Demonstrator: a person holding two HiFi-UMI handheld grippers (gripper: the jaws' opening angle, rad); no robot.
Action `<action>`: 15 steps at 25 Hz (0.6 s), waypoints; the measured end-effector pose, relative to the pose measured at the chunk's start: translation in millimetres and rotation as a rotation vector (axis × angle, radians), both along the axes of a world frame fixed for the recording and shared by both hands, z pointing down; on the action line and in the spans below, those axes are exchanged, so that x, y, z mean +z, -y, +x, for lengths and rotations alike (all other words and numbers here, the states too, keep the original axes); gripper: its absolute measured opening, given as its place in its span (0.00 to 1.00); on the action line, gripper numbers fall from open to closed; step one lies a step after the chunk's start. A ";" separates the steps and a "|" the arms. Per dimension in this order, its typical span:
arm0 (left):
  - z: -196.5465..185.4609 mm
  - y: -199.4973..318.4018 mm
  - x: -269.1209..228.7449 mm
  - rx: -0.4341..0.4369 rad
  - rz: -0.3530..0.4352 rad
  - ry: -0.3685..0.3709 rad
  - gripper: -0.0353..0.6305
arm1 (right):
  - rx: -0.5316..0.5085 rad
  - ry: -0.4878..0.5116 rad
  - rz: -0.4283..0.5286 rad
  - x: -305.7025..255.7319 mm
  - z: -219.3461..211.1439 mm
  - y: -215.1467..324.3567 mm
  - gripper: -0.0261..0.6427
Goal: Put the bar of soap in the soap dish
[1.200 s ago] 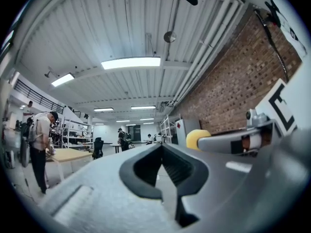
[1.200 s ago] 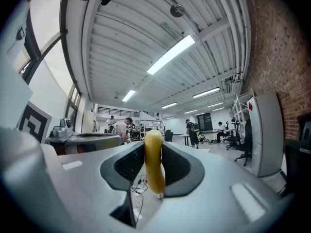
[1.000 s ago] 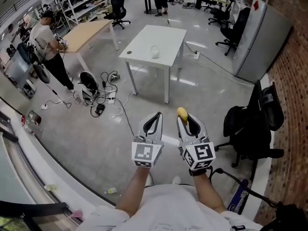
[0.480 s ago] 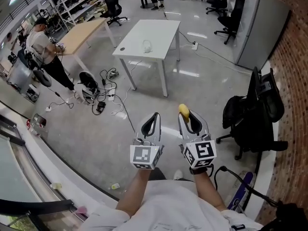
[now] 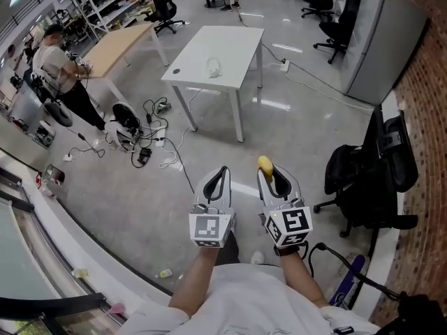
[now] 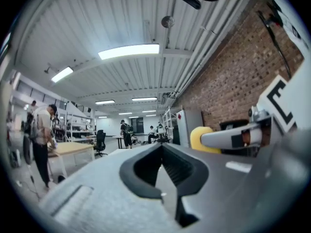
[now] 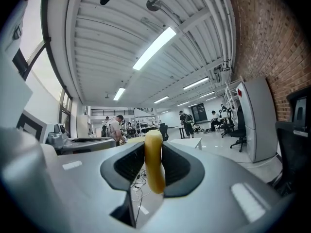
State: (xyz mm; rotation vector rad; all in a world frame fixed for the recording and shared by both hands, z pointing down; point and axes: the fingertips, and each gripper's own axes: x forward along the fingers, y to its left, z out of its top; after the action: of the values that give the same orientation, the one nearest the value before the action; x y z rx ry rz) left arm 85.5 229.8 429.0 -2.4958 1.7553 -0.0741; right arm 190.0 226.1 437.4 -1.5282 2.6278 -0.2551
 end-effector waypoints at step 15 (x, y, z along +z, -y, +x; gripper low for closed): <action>-104.7 166.6 -0.7 -0.013 -0.051 -0.126 0.05 | -0.085 -0.042 -0.010 -13.3 -113.2 158.1 0.21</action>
State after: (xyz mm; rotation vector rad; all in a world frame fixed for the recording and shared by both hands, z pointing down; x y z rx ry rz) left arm -19.2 63.2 428.3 -2.5780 1.8388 0.0394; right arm 76.8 68.0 424.1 -1.4428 2.7321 -0.2453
